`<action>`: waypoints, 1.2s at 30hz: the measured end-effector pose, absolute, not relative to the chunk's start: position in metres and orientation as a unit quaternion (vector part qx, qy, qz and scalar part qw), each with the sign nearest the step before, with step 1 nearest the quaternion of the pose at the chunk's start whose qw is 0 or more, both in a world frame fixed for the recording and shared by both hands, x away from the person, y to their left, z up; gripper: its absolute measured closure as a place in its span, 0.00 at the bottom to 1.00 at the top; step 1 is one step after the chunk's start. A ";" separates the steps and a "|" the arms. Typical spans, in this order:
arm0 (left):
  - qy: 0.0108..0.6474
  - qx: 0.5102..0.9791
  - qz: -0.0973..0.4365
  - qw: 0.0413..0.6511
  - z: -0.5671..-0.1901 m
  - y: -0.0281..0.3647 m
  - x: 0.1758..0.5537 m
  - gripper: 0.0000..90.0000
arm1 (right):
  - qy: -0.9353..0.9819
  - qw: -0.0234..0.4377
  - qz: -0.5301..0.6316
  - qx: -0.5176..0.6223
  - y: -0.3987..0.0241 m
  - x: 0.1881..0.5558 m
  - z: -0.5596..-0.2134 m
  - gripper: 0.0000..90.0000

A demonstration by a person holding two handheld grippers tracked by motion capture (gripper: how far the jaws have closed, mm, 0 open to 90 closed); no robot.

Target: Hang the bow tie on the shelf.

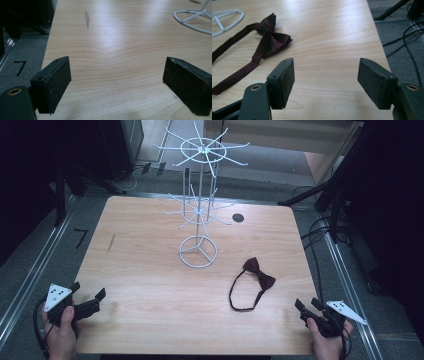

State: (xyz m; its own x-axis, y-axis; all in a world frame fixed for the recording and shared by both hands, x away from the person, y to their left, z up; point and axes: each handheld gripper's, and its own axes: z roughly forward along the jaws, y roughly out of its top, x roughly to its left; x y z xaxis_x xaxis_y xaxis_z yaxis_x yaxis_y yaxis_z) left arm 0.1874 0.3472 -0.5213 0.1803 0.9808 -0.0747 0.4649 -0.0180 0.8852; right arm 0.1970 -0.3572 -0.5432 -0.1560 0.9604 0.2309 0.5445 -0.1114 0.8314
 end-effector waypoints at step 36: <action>0.555 0.653 0.302 0.418 -0.521 0.345 0.189 0.10 | 0.809 0.129 0.236 0.522 -0.260 0.318 -0.484 0.49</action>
State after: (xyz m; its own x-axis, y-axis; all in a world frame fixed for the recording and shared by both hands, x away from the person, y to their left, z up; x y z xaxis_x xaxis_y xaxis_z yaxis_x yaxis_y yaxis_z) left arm 0.1893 0.3452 -0.5213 0.2005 0.9773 -0.0690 0.4720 -0.0346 0.8809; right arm 0.3176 -0.2599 -0.4837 -0.4220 0.9058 0.0387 0.7841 0.3432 0.5171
